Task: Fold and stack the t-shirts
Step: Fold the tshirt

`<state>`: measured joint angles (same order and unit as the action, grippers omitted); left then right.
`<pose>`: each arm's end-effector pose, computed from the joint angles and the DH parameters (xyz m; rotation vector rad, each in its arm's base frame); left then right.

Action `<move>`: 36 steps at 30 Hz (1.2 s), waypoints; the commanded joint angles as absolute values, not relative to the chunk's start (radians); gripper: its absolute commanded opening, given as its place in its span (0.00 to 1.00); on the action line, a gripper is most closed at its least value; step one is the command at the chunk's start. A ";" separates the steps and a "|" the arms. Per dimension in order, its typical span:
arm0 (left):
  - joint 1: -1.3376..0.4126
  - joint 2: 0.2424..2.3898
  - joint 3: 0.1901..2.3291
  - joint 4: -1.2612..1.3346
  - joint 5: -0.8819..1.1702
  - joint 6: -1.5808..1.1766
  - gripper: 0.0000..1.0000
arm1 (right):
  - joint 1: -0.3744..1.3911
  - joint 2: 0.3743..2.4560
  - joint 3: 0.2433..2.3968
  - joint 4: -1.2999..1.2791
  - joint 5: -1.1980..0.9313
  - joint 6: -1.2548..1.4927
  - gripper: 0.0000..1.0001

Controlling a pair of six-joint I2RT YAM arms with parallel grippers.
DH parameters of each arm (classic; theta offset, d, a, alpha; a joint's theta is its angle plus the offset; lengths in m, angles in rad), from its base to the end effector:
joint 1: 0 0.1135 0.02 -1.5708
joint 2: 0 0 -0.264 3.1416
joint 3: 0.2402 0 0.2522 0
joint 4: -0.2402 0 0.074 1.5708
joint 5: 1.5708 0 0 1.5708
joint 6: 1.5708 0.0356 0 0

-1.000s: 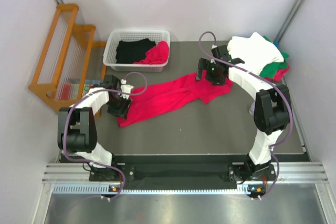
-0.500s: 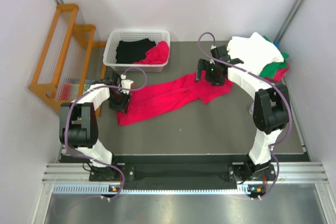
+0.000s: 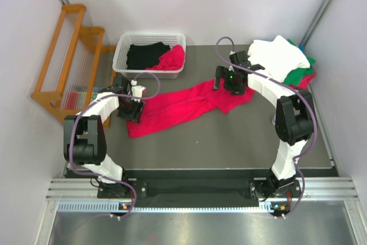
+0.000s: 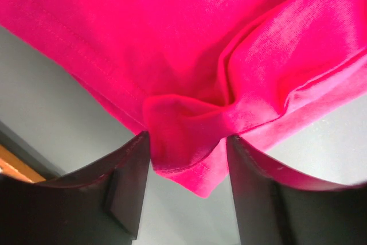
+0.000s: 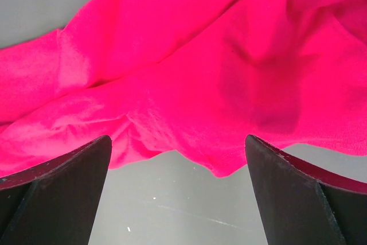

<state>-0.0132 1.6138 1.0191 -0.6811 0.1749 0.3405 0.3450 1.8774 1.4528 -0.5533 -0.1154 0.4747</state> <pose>0.2995 -0.0102 0.1854 0.5318 2.7671 -0.1755 0.3832 0.1421 0.2282 0.1230 2.6031 0.4552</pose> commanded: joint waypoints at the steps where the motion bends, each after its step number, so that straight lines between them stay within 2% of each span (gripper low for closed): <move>1: -0.014 1.548 1.037 -0.681 0.173 0.341 0.64 | 0.356 1.899 1.488 -0.526 -0.110 0.479 1.00; 2: -0.014 1.546 1.035 -0.684 0.172 0.341 0.67 | 0.356 1.901 1.488 -0.523 -0.112 0.479 1.00; 5: -0.014 1.534 1.034 -0.681 0.161 0.342 0.67 | 0.357 1.901 1.489 -0.523 -0.114 0.480 1.00; 8: -0.014 1.540 1.026 -0.670 0.158 0.342 0.63 | 0.356 1.899 1.493 -0.526 -0.114 0.477 1.00; 9: -0.015 1.545 1.025 -0.663 0.156 0.339 0.52 | 0.357 1.898 1.493 -0.526 -0.112 0.477 1.00; 12: -0.014 1.558 1.017 -0.652 0.153 0.336 0.30 | 0.356 1.896 1.486 -0.528 -0.109 0.472 1.00; 19: -0.012 1.583 1.000 -0.618 0.127 0.333 0.19 | 0.356 1.890 1.477 -0.523 -0.107 0.472 1.00; 22: -0.008 1.580 0.996 -0.614 0.123 0.333 0.00 | 0.356 1.891 1.477 -0.522 -0.107 0.472 1.00; 29: -0.008 1.560 0.997 -0.614 0.098 0.333 0.00 | 0.356 1.896 1.474 -0.519 -0.106 0.476 1.00; 31: -0.008 1.554 0.996 -0.606 0.081 0.339 0.21 | 0.356 1.896 1.471 -0.515 -0.106 0.476 0.99; 32: -0.008 1.554 0.994 -0.606 0.074 0.342 0.36 | 0.357 1.896 1.470 -0.515 -0.104 0.477 1.00; 33: -0.008 1.552 0.991 -0.601 0.052 0.348 0.65 | 0.356 1.899 1.468 -0.515 -0.104 0.476 1.00; 34: -0.008 1.552 0.989 -0.588 0.043 0.348 0.84 | 0.356 1.898 1.465 -0.514 -0.104 0.477 1.00; 35: -0.008 1.551 0.983 -0.577 0.037 0.348 0.96 | 0.356 1.899 1.466 -0.514 -0.104 0.479 1.00; 36: 0.017 1.549 0.982 -0.571 0.029 0.347 0.99 | 0.356 1.899 1.465 -0.512 -0.104 0.479 1.00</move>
<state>-0.0128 1.5799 0.9977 -0.6300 0.0803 0.3443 0.3450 1.9049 1.4536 -0.5529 -0.1146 0.4747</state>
